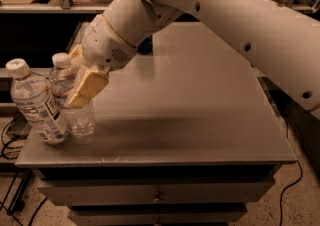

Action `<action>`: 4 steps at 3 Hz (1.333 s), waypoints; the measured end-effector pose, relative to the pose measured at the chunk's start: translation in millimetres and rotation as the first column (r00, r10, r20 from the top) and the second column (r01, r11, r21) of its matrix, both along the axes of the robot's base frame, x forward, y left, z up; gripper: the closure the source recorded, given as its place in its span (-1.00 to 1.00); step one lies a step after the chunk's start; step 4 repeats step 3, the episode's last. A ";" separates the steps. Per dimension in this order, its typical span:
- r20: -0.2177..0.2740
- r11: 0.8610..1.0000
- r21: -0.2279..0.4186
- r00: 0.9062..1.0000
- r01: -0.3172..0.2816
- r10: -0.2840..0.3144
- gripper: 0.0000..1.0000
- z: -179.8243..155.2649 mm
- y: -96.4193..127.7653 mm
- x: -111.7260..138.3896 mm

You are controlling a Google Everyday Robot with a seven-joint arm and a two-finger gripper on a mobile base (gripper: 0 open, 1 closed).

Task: Move water bottle near blue plastic bottle

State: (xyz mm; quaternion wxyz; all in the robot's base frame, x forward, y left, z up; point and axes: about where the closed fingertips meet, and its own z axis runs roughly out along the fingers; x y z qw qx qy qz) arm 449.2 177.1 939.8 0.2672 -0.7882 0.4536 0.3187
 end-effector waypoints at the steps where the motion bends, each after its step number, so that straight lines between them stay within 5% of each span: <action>1: -0.008 1.000 -0.005 1.000 0.002 -0.002 -0.73 -6.2 1.6 -0.6; 2: -0.015 1.000 0.002 1.000 0.011 -0.011 -1.00 -10.1 -1.2 1.0; 4: -0.014 1.000 0.002 1.000 0.011 -0.011 -1.00 -10.1 -1.2 1.0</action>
Offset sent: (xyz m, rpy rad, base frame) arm 0.0071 -0.0083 -0.0163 0.0131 0.0268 -0.0310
